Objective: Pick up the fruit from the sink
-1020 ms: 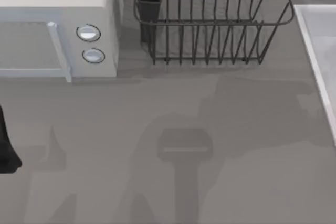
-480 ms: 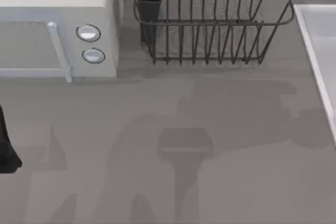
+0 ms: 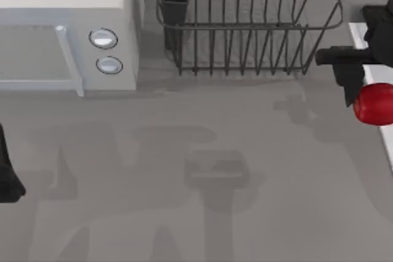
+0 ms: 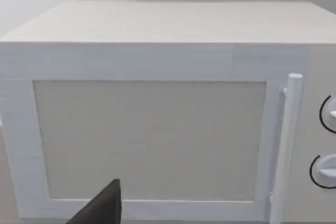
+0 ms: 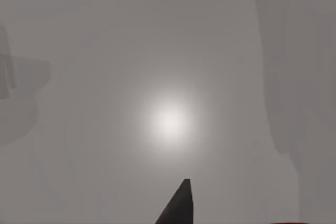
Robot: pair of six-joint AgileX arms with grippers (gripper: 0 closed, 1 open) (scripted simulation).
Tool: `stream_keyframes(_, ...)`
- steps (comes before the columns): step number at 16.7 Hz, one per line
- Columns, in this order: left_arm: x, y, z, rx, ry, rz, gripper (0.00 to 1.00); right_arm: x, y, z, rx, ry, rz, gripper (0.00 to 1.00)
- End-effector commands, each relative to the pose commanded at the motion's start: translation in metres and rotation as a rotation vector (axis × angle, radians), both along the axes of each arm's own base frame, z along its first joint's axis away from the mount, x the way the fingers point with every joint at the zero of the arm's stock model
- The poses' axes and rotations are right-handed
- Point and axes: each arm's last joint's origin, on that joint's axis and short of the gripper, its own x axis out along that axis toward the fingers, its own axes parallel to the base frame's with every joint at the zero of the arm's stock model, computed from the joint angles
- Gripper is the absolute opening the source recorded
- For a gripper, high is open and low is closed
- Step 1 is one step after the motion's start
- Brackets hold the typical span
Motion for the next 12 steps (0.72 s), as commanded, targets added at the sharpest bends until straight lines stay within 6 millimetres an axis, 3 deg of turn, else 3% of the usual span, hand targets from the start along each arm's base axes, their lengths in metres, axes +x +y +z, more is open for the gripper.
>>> stream_keyframes(2, 0.0, 0.0, 0.0, 0.0, 0.0, 0.0, 1.0, -0.024, 0.033, -0.002, -0.004, 0.005, 0.0, 0.0)
stream_keyframes(4, 0.0, 0.0, 0.0, 0.0, 0.0, 0.0, 1.0, -0.043, 0.051, -0.004, -0.006, 0.006, 0.0, 0.0)
stream_keyframes(6, 0.0, 0.0, 0.0, 0.0, 0.0, 0.0, 1.0, -0.052, 0.058, -0.005, -0.006, 0.005, -0.001, 0.0)
stream_keyframes(12, 0.0, 0.0, 0.0, 0.0, 0.0, 0.0, 1.0, -0.05, 0.058, -0.01, -0.009, 0.013, -0.005, 0.0)
